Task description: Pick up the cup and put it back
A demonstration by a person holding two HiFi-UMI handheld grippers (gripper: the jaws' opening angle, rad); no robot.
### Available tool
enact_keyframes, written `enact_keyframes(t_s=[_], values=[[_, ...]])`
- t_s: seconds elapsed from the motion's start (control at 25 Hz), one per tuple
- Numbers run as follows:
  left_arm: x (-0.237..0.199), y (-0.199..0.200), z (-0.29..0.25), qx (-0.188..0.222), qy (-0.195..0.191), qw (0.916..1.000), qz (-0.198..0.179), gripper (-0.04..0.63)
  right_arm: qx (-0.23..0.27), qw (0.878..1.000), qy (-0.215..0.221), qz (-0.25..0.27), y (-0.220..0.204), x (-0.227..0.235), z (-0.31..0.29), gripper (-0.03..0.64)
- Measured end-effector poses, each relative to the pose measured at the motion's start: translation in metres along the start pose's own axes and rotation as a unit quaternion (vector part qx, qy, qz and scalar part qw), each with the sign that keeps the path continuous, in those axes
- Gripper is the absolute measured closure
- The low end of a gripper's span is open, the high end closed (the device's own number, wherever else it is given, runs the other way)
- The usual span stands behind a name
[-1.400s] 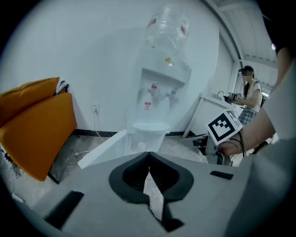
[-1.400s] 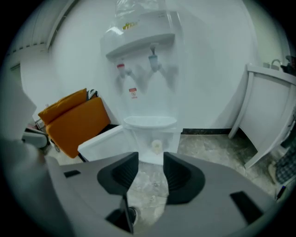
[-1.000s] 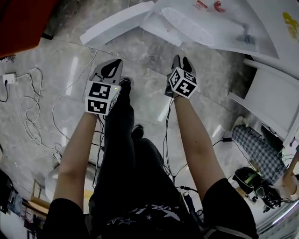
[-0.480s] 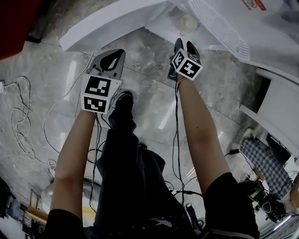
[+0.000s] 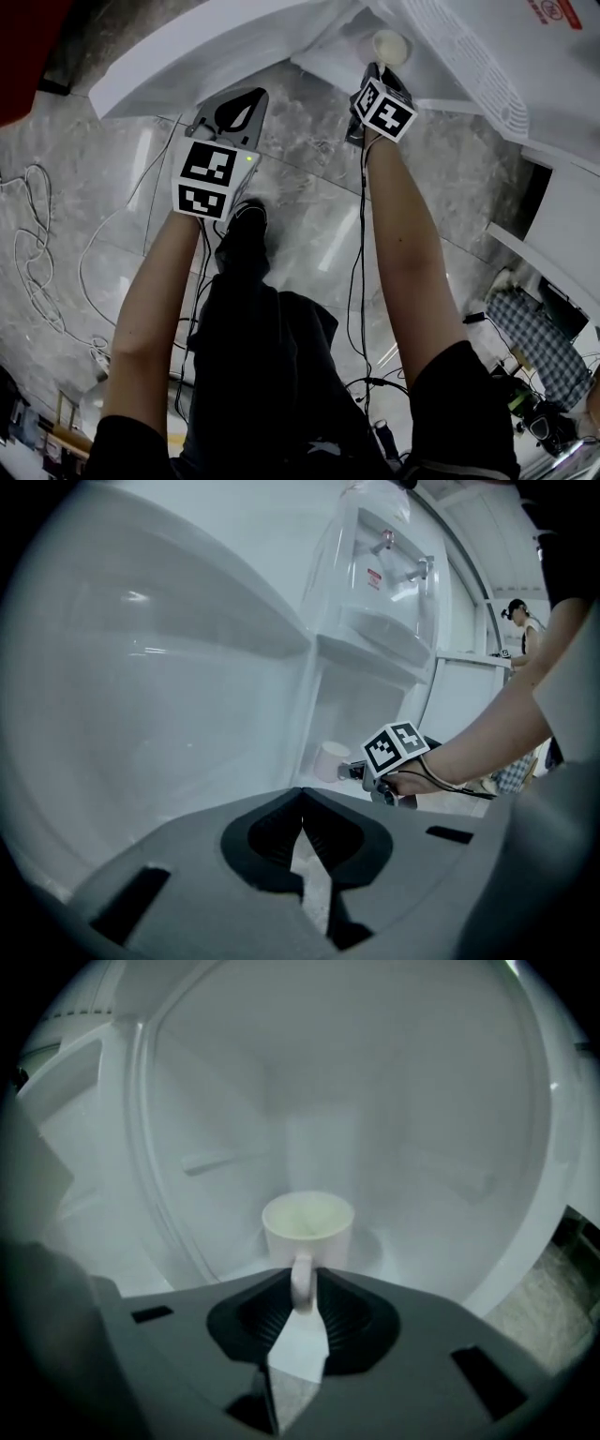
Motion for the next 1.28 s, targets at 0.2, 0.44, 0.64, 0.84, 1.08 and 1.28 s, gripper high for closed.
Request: enact_keyframes(t_s=[0.2,0.44,0.64,0.84,1.08,1.28], values=[[-0.004,0.001,0.01,0.001,0.008,1.0,-0.006,0.586,-0.004,1.0,0.02,0.001,0.002,0.002,0.005,0.566],[0.011,0.018,0.052,-0.008,0.023,0.9997,-0.005,0.586,-0.018,0.999,0.039,-0.014,0.008,-0.008,0.061,0.572],[0.063,0.044,0.095,-0.013,0.024,0.9996,-0.004,0.586,-0.015,0.996,0.082,-0.011,0.02,-0.026,0.144,0.572],[0.133,0.083,0.151,-0.005,0.007,0.9998,-0.019,0.586,-0.002,0.991,0.129,0.037,0.048,-0.037,0.238,0.572],[0.199,0.133,0.228,0.018,0.009,0.9994,-0.029,0.586,0.024,0.986,0.157,0.039,0.086,-0.034,0.358,0.572],[0.259,0.168,0.293,0.032,0.016,0.9989,-0.029,0.586,0.049,0.982,0.172,0.052,0.118,-0.023,0.462,0.572]])
Point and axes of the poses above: the fingertips, and each gripper's own axes: z backward along the fingers, x to its right, y out of its top, the point moved 1 cm from there along z, backward along the fingers, and after that the axes turned 10 degrees about z, right-handed, at the moved point
